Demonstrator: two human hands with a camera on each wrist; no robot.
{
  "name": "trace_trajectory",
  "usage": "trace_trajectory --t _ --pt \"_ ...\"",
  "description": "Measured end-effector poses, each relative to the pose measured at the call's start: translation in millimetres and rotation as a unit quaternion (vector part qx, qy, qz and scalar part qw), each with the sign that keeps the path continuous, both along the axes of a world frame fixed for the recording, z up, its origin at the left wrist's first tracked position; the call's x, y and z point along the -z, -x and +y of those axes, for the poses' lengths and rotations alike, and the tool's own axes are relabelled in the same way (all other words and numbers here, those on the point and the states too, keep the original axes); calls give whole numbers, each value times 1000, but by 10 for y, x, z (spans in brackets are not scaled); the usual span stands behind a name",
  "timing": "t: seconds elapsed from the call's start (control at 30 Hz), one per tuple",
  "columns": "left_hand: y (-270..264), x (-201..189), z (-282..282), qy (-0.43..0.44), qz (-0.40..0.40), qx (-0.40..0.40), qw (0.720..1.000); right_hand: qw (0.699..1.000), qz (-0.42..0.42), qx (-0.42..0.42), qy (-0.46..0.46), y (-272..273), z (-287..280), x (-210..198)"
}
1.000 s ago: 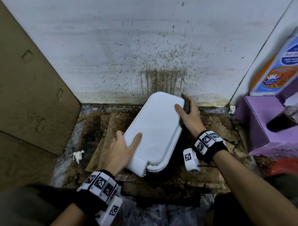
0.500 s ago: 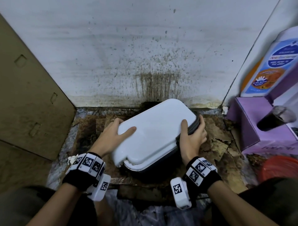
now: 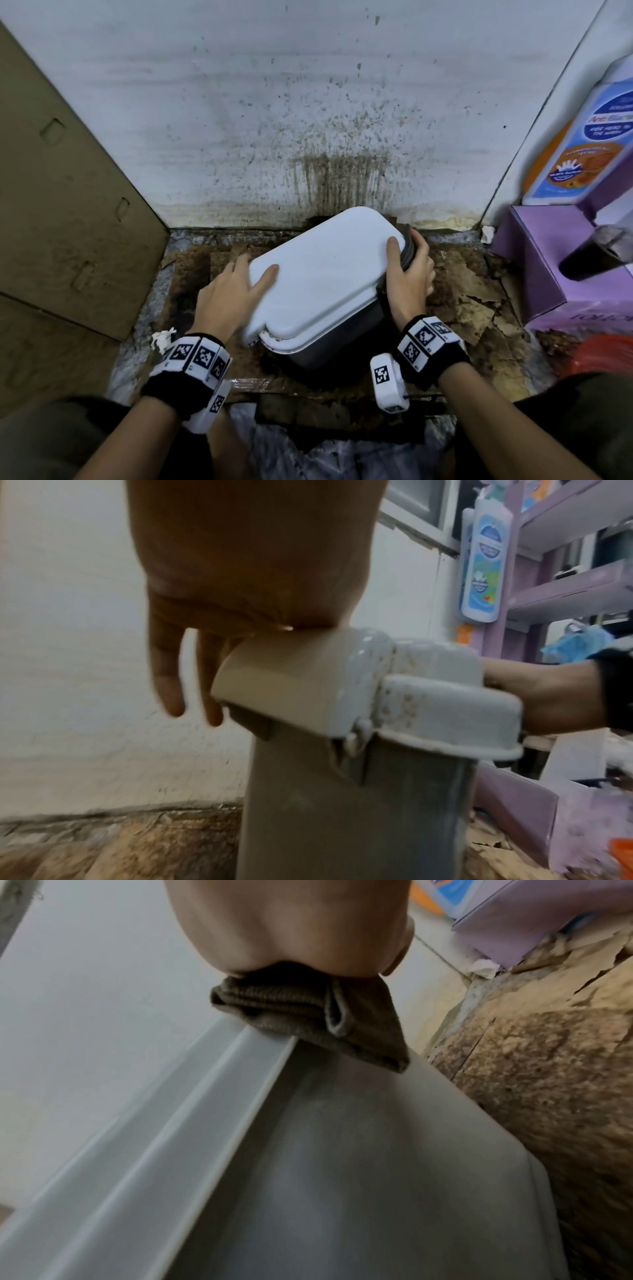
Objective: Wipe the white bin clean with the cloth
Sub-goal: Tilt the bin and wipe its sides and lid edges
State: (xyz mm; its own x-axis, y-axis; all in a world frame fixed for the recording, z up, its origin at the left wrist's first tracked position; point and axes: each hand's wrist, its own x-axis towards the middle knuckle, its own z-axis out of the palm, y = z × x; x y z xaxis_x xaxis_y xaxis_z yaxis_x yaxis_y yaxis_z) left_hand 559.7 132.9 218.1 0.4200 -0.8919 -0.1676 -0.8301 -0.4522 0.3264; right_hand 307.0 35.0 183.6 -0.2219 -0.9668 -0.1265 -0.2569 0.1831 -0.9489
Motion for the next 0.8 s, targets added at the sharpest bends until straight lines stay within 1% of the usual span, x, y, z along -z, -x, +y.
trace_trajectory --t 0.07,0.13,0.2,0.27,0.37,0.47,0.6,0.67,0.8 --pt "22 15 56 -25 18 -43 999 999 -42 -33 -1 91 -168 10" --pt "49 43 128 -46 78 -95 991 994 -71 -83 -5 182 -317 -3" --pt "75 70 184 -63 143 -141 978 989 -69 -128 -8 255 -420 -30" --pt "74 82 211 -62 170 -164 970 987 -55 -151 0 307 -461 -41" --pt "63 105 195 -46 171 -161 971 986 -46 -161 8 357 -429 -46" --pt "72 72 184 -29 156 -142 977 988 -52 -142 23 388 -319 -58" --pt "28 -69 83 -10 158 -84 984 994 -82 -48 46 434 -47 -77" --pt "-31 -129 -41 -10 151 -72 986 995 -80 3 59 457 119 -94" --pt "-160 -212 -309 -24 148 -45 988 995 -67 42 67 481 338 -55"
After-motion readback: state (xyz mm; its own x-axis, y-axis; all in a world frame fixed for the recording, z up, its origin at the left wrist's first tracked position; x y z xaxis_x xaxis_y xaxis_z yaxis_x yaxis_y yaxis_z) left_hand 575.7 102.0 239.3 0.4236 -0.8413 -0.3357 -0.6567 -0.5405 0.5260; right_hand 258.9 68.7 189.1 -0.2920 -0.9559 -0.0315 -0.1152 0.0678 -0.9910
